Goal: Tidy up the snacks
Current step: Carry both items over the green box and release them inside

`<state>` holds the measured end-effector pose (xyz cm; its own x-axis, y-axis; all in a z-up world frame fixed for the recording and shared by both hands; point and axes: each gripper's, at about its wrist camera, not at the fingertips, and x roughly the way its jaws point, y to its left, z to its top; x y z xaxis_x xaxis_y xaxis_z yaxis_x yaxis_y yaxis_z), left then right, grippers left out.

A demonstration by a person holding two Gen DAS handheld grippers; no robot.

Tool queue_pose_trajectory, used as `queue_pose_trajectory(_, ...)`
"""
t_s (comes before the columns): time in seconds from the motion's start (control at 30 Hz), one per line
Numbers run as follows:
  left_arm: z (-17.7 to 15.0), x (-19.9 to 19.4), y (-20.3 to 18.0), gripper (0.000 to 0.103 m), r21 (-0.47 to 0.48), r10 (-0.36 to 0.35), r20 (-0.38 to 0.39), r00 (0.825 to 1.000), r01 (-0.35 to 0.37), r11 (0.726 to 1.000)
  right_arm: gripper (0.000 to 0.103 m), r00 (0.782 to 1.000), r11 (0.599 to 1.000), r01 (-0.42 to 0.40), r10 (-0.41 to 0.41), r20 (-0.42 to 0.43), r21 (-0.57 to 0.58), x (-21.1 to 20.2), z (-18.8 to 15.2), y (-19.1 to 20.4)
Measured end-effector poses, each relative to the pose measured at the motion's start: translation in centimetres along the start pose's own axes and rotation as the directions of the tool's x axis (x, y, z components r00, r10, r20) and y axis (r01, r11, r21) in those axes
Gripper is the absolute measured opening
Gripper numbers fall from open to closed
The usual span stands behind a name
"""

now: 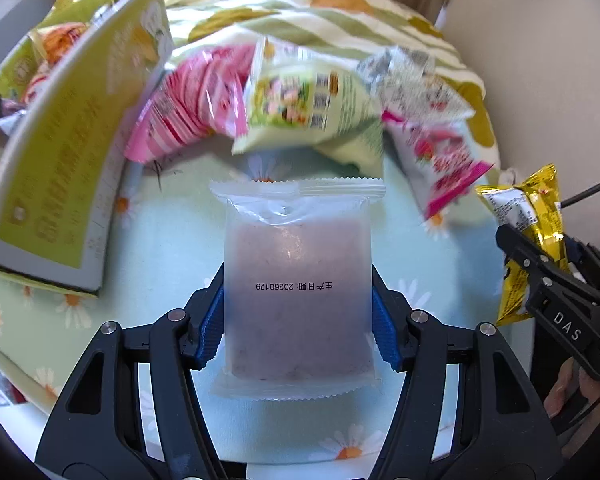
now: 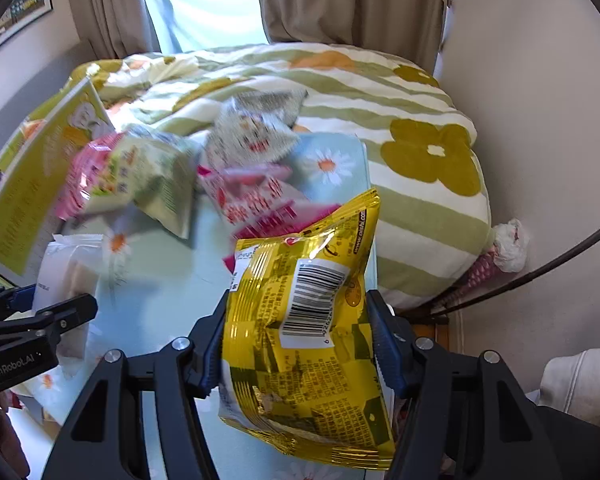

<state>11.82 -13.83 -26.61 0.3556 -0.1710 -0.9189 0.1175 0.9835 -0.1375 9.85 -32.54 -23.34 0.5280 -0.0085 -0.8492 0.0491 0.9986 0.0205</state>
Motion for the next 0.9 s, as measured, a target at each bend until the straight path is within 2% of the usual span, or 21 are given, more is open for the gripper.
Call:
queue_pose_trajectory(0.2, 1.6, -5.0, 0.3, 0.058, -0.033, -0.009, 0.088, 0.996, 0.012, 0.999, 0.058, 0.995, 0.997, -0.083, 0.083, 0.061, -0.005, -2.9, 2.4, 1.1)
queue_pose_trajectory(0.4, 4.5, -10.8, 2.8, 0.058, -0.062, 0.018, 0.205, 0.979, -0.005, 0.998, 0.058, 0.973, 0.983, -0.175, 0.181, 0.14, -0.051, -6.1, 6.4, 3.9)
queue_pose_trajectory(0.63, 8.2, -15.9, 9.2, 0.058, -0.121, 0.047, 0.284, 0.958, -0.013, 0.993, 0.058, 0.93, 0.943, -0.316, 0.33, 0.163, -0.105, -8.9, 11.1, 10.1)
queue_pose_trajectory(0.8, 10.8, -17.4, 14.3, 0.058, -0.143, 0.074, 0.309, 0.948, -0.031, 0.989, 0.058, 0.892, 0.907, -0.407, 0.42, 0.167, -0.111, -9.3, 13.9, 15.5)
queue_pose_trajectory(0.9, 12.5, -17.7, 17.9, 0.058, -0.148, 0.083, 0.303, 0.949, -0.039, 0.988, 0.058, 0.875, 0.888, -0.449, 0.459, 0.155, -0.098, -8.8, 15.4, 18.5)
